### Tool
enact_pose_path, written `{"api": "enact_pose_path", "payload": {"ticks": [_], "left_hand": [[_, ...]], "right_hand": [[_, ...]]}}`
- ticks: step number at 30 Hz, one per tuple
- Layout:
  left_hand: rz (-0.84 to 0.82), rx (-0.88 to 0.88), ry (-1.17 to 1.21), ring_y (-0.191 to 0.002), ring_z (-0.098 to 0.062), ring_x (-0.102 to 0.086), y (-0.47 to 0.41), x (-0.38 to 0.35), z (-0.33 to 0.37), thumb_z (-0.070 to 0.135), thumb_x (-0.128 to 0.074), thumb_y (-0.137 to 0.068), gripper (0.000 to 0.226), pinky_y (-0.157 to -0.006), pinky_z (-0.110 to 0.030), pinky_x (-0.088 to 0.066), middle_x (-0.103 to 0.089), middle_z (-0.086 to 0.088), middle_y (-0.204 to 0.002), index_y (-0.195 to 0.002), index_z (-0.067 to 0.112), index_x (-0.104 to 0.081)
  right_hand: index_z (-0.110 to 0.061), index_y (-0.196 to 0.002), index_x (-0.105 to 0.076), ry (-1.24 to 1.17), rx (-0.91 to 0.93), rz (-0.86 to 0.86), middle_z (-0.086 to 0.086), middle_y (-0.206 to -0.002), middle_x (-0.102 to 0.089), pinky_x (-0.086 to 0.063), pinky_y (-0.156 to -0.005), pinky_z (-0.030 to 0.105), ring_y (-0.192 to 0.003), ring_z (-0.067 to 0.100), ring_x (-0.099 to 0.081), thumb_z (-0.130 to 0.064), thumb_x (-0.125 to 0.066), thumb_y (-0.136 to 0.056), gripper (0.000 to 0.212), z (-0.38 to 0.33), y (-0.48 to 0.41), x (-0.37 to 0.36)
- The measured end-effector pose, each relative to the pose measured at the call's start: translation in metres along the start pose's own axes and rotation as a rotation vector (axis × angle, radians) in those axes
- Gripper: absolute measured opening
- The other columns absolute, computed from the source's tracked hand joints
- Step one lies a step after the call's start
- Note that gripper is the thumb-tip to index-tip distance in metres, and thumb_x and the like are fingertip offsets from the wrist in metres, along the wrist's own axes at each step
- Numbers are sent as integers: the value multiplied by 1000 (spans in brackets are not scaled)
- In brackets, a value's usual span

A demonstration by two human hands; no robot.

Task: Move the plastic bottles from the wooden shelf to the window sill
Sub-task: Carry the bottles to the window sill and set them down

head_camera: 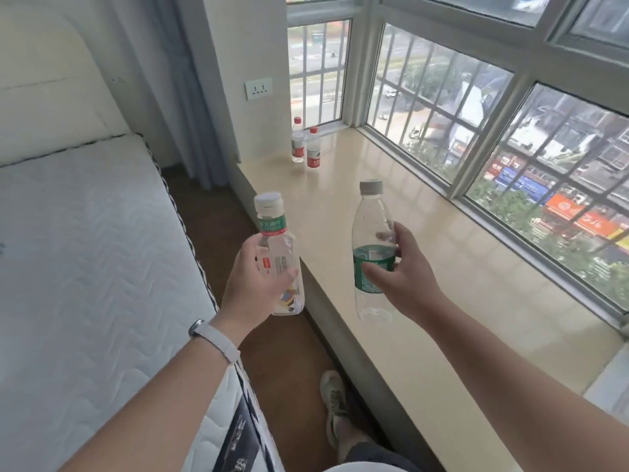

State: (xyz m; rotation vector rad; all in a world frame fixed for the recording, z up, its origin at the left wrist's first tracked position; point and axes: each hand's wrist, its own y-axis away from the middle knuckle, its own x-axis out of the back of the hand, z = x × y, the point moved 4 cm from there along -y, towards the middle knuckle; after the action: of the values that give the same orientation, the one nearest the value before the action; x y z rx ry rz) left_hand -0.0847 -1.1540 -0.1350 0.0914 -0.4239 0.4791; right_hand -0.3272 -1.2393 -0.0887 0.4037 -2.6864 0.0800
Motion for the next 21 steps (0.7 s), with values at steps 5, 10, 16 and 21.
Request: {"api": "enact_pose_path", "payload": {"ticks": [5, 10, 16, 21], "left_hand": [[74, 19, -30, -106, -15, -64, -55, 1, -6, 36, -79, -78, 60, -87, -36, -54, -61, 5, -120, -127, 40, -44], [47, 34, -55, -105, -12, -63, -126, -19, 10, 42, -78, -77, 63, -89, -43, -57, -60, 9, -119, -131, 38, -45], [31, 26, -91, -109, -14, -64, -193, -47, 35, 47, -77, -74, 71, -92, -39, -55, -61, 8, -123, -135, 37, -43], [30, 49, -129, -111, -14, -62, -219, -51, 41, 33, -79, -83, 66, -91, -35, -55, -60, 8, -124, -136, 36, -41]], "right_hand": [[-44, -129, -40, -43, 28, -40, -23, -106, -58, -54, -77, 29, -86, -10, -59, -37, -67, -65, 70, 3, -74, -9], [-37, -137, -37, -78, 22, -56, -23, -105, -56, -51, -73, 21, -83, -11, -60, -31, -73, -70, 76, 8, -146, 0], [-37, -129, -37, -139, 13, -45, -23, -104, -55, -42, -61, 3, -79, -18, -57, -33, -67, -65, 70, 10, -222, 17], [-37, -130, -37, -181, 11, -62, -24, -103, -54, -43, -62, 7, -80, -17, -58, -33, -68, -67, 71, 12, -264, 11]]}}
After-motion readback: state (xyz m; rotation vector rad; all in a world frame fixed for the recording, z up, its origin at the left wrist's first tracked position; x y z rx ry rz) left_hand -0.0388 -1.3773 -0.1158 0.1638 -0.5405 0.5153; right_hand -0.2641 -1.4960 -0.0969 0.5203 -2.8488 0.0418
